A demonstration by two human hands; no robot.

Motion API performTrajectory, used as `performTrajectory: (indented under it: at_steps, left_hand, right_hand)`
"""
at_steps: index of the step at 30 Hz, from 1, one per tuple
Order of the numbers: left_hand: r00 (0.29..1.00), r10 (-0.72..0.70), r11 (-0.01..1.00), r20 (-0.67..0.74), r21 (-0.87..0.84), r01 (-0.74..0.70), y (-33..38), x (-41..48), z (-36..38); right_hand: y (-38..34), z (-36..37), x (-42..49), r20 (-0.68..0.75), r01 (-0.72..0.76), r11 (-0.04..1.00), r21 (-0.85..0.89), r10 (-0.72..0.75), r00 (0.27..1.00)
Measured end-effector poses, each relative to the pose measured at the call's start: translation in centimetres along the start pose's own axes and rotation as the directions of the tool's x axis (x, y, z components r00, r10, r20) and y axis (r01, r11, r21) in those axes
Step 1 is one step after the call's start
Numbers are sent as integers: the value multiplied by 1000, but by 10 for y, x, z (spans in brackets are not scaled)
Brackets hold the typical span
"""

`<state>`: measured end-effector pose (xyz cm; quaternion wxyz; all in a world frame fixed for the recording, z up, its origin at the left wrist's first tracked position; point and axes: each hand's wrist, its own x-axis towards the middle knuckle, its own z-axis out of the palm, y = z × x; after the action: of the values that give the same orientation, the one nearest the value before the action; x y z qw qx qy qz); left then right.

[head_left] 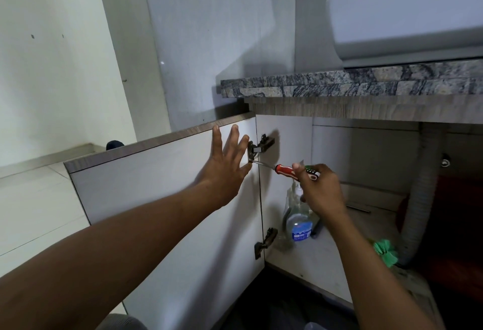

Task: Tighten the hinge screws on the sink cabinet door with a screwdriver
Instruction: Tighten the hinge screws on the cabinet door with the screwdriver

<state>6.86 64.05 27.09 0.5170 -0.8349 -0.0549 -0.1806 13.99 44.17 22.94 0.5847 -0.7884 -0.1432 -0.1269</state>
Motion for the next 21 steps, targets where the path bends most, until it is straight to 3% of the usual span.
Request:
performTrajectory:
  at_steps: [3, 7, 9, 13, 18, 21]
  left_hand:
    - [1000, -2, 1000, 3, -8, 2, 0, 0, 0]
    - [1000, -4, 1000, -2, -7, 4, 0, 0, 1]
    - [1000, -4, 1000, -5, -1, 4, 1, 0, 2]
    - [1000, -8, 1000, 5, -3, 8, 1, 2, 2]
    - [1000, -9, 1000, 9, -4, 9, 1, 2, 1]
    - [1000, -6, 1000, 9, 5, 6, 1, 2, 1]
  right_hand:
    - [-1, -6, 2, 63, 1, 984, 178, -13, 998]
    - [-1, 0, 1, -50, -27, 1000, -12, 27, 998]
    - [2, 2, -1, -36, -53, 998, -18, 53, 998]
    - [4, -5, 2, 80, -32, 977, 212, 15, 997]
    - [-3, -4, 2, 1, 50, 997, -60, -50, 999]
    - [-2, -5, -1, 31, 29, 999, -23, -28, 999]
